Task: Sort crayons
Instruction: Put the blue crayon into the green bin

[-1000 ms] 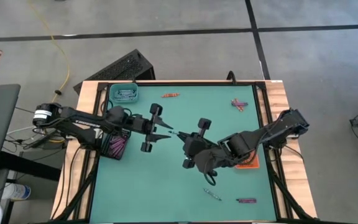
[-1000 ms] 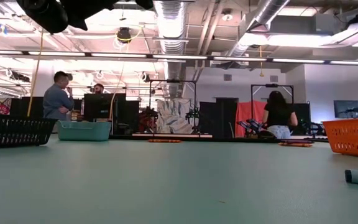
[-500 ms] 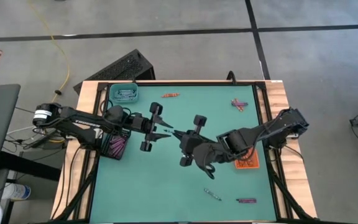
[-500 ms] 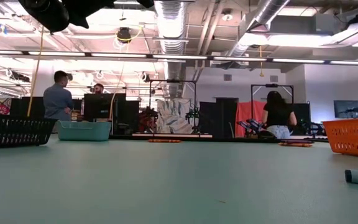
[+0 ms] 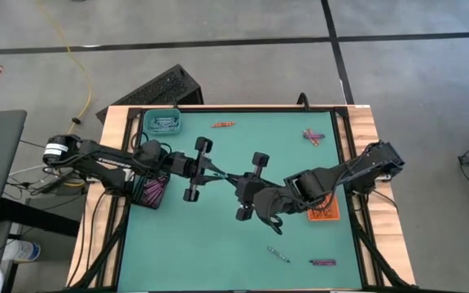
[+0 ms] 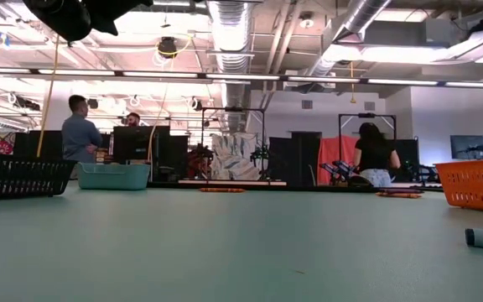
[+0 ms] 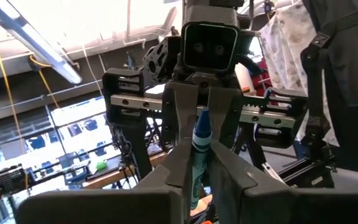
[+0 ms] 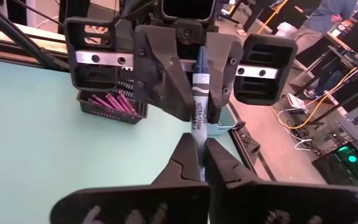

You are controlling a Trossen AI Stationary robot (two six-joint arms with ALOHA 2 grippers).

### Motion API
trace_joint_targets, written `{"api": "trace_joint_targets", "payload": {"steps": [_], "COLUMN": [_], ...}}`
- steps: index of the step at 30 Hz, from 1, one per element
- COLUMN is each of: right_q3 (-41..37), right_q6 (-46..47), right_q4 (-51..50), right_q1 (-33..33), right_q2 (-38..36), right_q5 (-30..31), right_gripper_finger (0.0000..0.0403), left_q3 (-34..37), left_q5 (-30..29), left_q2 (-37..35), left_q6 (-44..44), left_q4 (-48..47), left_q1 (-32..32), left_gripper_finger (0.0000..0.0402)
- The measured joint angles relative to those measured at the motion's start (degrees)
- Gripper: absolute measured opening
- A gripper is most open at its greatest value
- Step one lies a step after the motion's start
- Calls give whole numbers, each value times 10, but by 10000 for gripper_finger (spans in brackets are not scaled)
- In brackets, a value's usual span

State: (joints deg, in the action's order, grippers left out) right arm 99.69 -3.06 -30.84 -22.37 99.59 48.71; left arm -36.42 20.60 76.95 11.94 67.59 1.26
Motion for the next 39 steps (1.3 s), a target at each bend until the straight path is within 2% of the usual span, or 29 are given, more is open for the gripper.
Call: {"api": "trace_joint_targets", "payload": {"steps": [4,11,15,21,25,29,35,39], "right_q3": [0,0,0,-11,-55,-119,-200,-240], "right_q6": [1,22,79,238,338,398,468,502], "right_q4": [0,-22,-86,-256,-321,-325,-310,-295], "right_q1": [0,3,9,21,19,19,18,13], "right_q2": [0,0,1,0,0,0,0,1], "right_q5": [-7,-32,-32,-18,-23,-39,-54,-64], "right_gripper_finger": [3,14,58,142,182,202,202,197], "left_q3": [0,0,0,0,-1,-25,-104,-178], "left_q5": [14,33,32,34,-17,-68,-158,-226], "left_q2": [0,0,0,0,0,0,0,0], "left_q6": [11,29,48,86,135,188,257,293], "left_q4": [0,-25,-62,-177,-265,-378,-549,-703], "left_q1": [0,0,8,63,115,174,248,304], "left_gripper_finger": [8,3,2,1,1,1,0,0]}}
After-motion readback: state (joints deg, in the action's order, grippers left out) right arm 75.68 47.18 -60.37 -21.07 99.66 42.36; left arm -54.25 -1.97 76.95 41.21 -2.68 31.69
